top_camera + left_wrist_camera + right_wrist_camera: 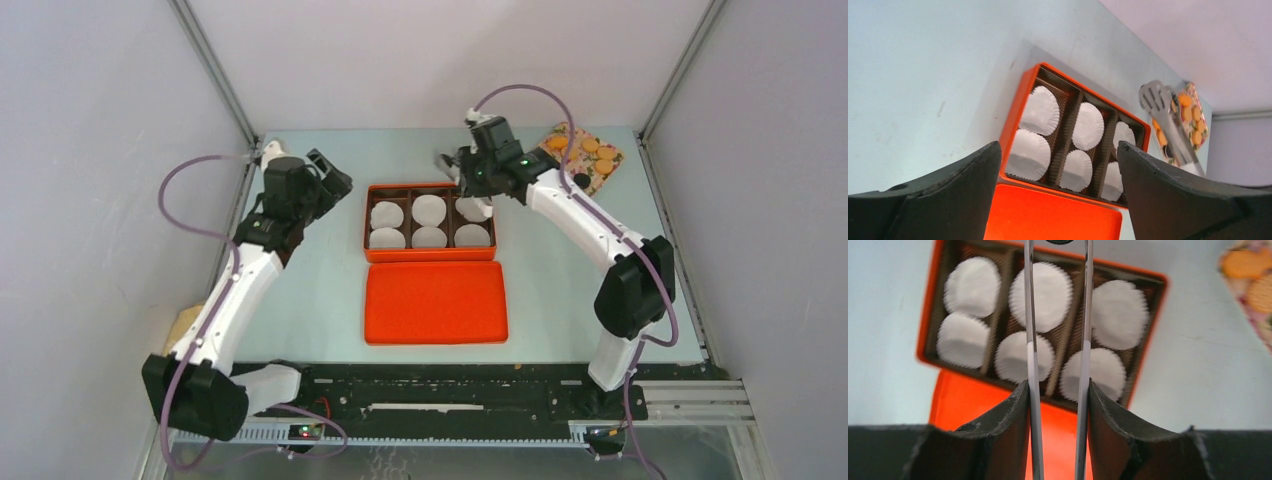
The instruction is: Pack the cookies
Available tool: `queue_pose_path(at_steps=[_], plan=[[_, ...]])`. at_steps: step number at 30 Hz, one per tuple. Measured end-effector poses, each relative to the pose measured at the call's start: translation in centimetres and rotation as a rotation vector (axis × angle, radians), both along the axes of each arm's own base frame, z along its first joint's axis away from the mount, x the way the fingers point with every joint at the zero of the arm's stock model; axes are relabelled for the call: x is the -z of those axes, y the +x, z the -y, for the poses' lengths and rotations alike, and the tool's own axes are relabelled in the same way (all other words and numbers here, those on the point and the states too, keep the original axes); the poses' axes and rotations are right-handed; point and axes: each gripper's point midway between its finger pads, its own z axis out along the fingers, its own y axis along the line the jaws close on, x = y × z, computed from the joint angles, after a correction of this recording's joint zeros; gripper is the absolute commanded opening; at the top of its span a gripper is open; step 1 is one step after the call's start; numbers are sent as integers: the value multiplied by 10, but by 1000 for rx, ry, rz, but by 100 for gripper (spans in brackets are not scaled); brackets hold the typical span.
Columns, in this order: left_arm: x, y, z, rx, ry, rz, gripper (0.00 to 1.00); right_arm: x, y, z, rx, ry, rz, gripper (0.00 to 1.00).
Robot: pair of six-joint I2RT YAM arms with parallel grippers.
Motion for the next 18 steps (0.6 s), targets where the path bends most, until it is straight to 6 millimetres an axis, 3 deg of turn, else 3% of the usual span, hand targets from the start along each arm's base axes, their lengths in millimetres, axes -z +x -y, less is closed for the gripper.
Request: queue_pose_path(at_steps=[4, 8, 18], plan=[[-2, -13, -24, -87, -13, 26, 90, -2, -20, -44, -124, 9, -3, 20], [8, -17, -29, -107, -7, 6, 90, 7, -25, -80, -210, -8, -6, 20], [19, -20, -28, -101, -3, -20, 90, 49, -54, -123, -330, -85, -88, 20]])
